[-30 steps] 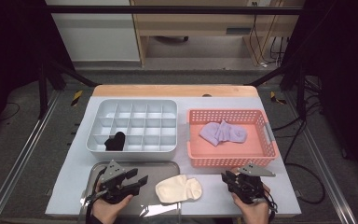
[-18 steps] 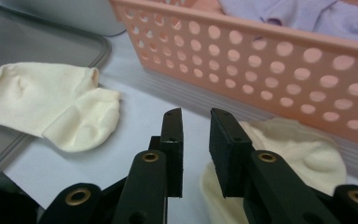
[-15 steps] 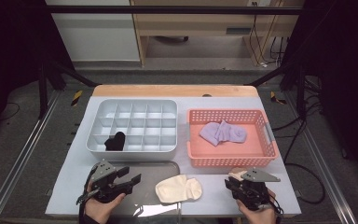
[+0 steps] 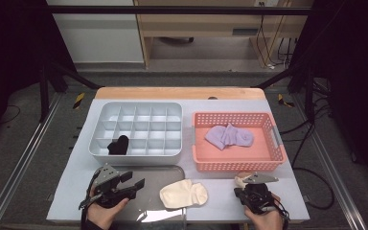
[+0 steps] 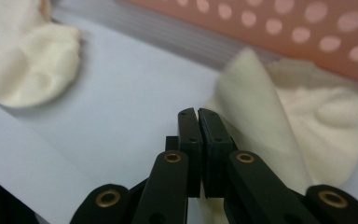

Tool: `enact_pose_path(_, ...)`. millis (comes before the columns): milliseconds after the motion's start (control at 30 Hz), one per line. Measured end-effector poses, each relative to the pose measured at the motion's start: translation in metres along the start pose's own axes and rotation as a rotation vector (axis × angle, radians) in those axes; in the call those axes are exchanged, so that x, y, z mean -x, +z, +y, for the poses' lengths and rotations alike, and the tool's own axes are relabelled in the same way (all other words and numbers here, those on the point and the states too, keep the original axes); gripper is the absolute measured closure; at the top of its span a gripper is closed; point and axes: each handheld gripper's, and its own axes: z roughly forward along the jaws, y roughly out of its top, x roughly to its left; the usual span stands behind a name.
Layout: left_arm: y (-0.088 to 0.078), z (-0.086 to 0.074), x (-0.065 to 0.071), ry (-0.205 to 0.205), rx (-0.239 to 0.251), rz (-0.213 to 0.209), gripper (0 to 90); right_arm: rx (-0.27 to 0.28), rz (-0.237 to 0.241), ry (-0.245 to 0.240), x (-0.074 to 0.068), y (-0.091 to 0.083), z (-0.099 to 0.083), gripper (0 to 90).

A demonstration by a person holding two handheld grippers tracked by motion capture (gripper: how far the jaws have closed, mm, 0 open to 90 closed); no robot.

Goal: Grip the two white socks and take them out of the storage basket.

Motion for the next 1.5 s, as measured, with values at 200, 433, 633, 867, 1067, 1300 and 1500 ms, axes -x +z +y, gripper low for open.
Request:
enact_pose_path(200, -0.001, 0.001, 0.001, 0.000, 0.006, -0.006, 39.6, 0.153, 0.134, 0.016, -0.017, -0.016, 0.014, 88.5)
enact_pose_path(433, -0.002, 0.003, 0.003, 0.002, 0.009, -0.019, 39.6, 0.170, 0.234, 0.022, -0.037, 0.007, 0.031, 87.9)
enact_pose_path(633, -0.004, 0.005, 0.009, -0.003, 0.009, -0.039, 42.8, 0.151, 0.237, 0.025, -0.045, 0.023, 0.033, 79.1)
enact_pose_path(867, -0.005, 0.011, 0.023, 0.017, 0.024, -0.074, 45.1, 0.274, 0.116, 0.060, -0.017, -0.002, 0.028, 73.2)
enact_pose_path(1067, -0.001, 0.014, 0.031, 0.030, 0.013, -0.089, 45.1, 0.292, 0.072, 0.078, 0.002, -0.010, 0.025, 73.0)
enact_pose_path(1300, 0.005, 0.025, 0.045, 0.034, 0.020, -0.110, 43.6, 0.252, 0.037, 0.054, 0.010, -0.008, 0.023, 70.6)
enact_pose_path(1500, 0.011, 0.037, 0.060, 0.058, 0.037, -0.113, 43.0, 0.257, 0.020, 0.064, 0.013, -0.010, 0.021, 70.4)
